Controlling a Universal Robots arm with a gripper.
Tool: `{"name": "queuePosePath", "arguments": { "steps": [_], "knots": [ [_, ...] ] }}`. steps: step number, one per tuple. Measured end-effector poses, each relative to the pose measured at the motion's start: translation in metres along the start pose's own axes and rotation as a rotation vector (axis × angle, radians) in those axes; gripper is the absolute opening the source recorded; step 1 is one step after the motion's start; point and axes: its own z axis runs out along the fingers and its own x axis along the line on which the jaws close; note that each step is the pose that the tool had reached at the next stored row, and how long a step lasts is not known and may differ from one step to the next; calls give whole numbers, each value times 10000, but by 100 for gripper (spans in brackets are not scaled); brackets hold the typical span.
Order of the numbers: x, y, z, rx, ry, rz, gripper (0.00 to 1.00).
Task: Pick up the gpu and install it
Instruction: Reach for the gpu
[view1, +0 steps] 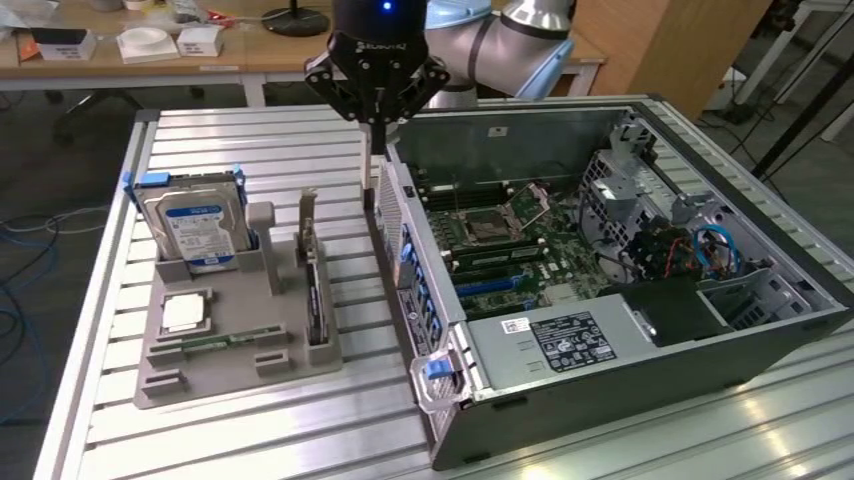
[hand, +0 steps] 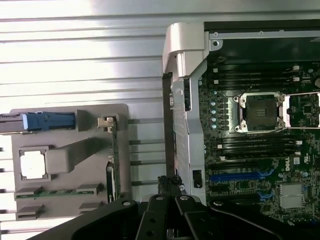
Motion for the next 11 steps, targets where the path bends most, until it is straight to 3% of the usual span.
{"name": "queuePosePath", "arguments": {
  "steps": [11],
  "knots": [
    [260,-19,-5,0,0,1,11]
  ]
}}
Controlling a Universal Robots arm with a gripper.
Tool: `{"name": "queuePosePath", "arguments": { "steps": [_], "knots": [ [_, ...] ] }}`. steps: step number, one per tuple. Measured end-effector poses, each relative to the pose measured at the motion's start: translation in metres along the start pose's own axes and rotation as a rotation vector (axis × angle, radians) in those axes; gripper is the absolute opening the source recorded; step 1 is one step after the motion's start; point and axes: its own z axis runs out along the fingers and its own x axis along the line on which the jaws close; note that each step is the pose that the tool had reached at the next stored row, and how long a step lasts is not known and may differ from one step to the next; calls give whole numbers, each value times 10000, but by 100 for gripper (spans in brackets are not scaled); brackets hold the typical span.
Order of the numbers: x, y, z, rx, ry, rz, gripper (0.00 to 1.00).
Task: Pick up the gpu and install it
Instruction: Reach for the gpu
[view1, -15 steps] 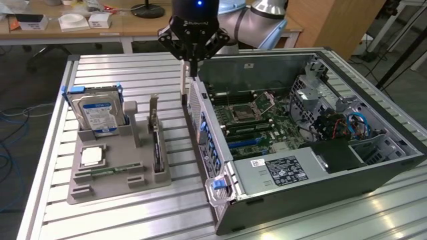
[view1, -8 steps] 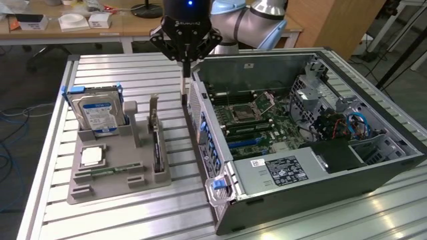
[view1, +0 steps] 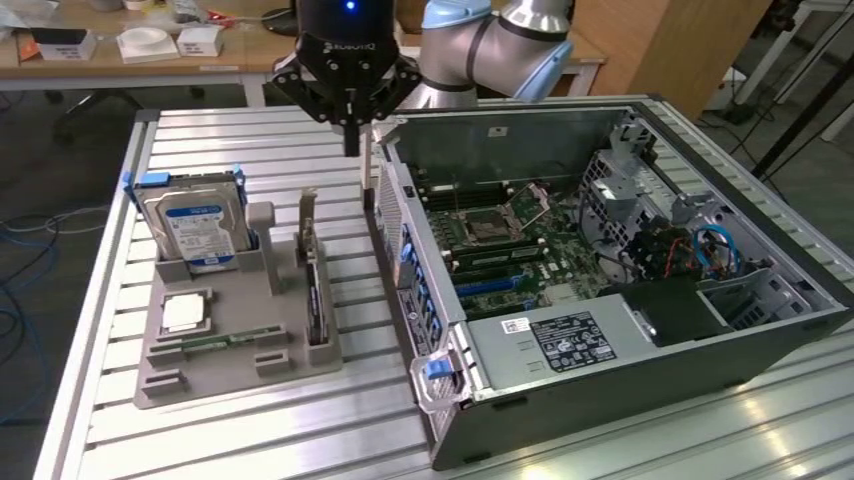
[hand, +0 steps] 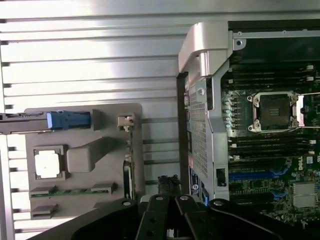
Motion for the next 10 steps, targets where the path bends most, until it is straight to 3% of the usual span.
{"name": "queuePosePath", "arguments": {
  "steps": [10],
  "knots": [
    [167,-12,-4,0,0,0,11]
  ]
}}
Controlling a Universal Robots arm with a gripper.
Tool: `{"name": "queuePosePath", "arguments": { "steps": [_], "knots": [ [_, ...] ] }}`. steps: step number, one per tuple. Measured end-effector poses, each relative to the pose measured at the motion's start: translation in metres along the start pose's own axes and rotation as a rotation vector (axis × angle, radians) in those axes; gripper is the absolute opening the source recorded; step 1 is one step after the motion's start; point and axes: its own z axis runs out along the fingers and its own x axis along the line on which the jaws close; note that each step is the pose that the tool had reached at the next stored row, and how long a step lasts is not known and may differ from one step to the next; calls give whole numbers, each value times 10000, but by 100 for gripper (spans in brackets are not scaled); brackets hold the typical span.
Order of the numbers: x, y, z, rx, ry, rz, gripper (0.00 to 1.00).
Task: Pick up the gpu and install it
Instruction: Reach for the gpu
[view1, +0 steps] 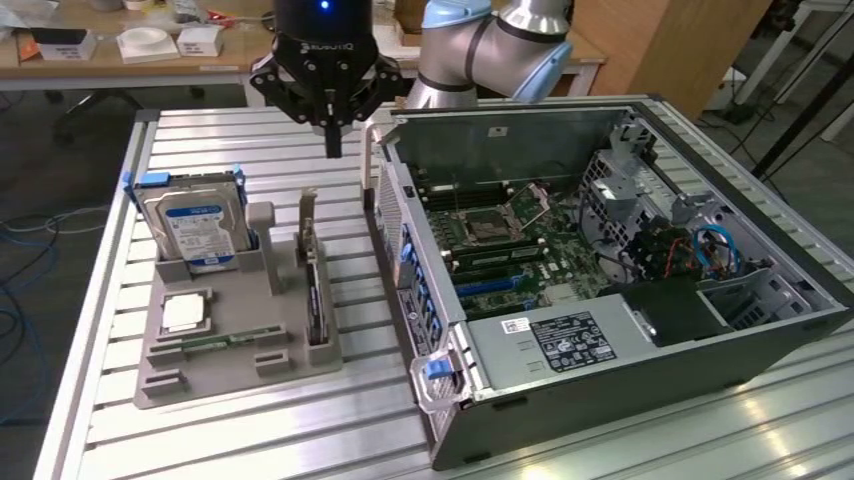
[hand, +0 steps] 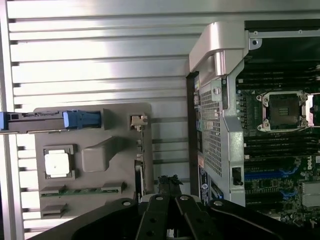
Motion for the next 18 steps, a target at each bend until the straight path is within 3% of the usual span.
{"name": "queuePosePath", "arguments": {
  "steps": [18],
  "knots": [
    [79,-9,-2,0,0,0,11]
  ]
}}
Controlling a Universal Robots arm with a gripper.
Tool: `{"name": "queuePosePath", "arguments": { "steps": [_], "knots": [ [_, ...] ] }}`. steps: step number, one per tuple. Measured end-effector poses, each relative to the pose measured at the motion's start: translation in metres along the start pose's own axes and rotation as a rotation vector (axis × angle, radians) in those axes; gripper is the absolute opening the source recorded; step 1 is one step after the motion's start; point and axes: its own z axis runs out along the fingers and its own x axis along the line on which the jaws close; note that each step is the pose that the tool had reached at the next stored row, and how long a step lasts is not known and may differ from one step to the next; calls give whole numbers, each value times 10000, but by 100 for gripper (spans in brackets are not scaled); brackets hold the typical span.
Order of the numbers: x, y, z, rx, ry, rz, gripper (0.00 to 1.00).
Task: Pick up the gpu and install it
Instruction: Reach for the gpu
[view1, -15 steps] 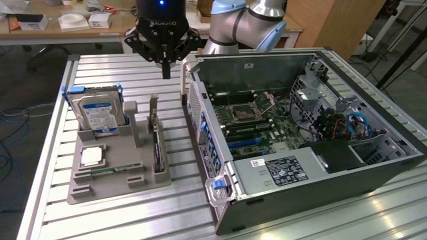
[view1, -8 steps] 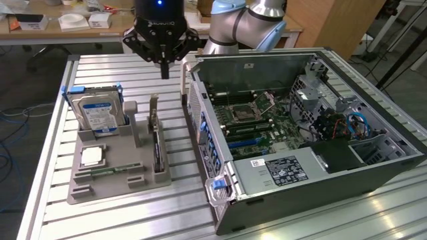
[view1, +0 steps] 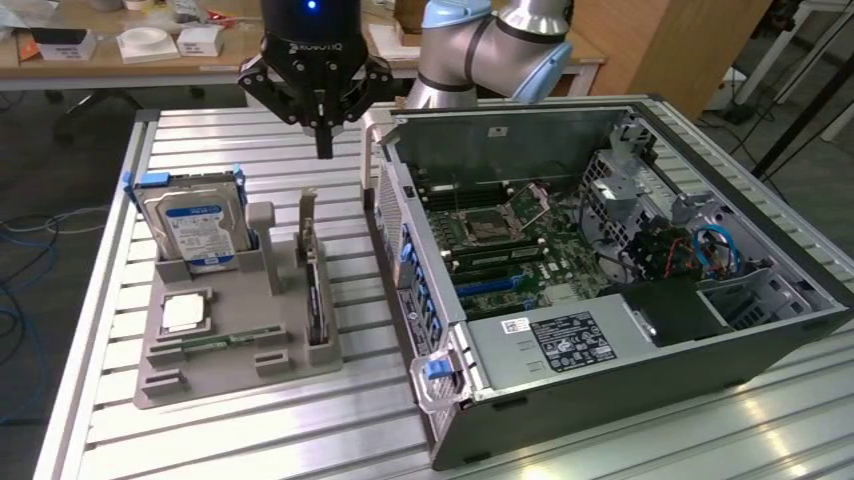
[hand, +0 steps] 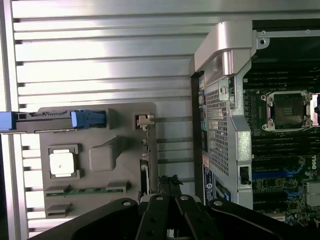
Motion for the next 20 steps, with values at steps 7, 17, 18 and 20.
{"name": "queuePosePath", "arguments": {
  "steps": [7,17,18,20],
  "knots": [
    [8,-1,0,0,0,2,11],
    [132,-16,0,0,0,0,11],
    [131,-16,0,0,0,-1,11],
    [132,-15,0,0,0,0,11]
  ]
}}
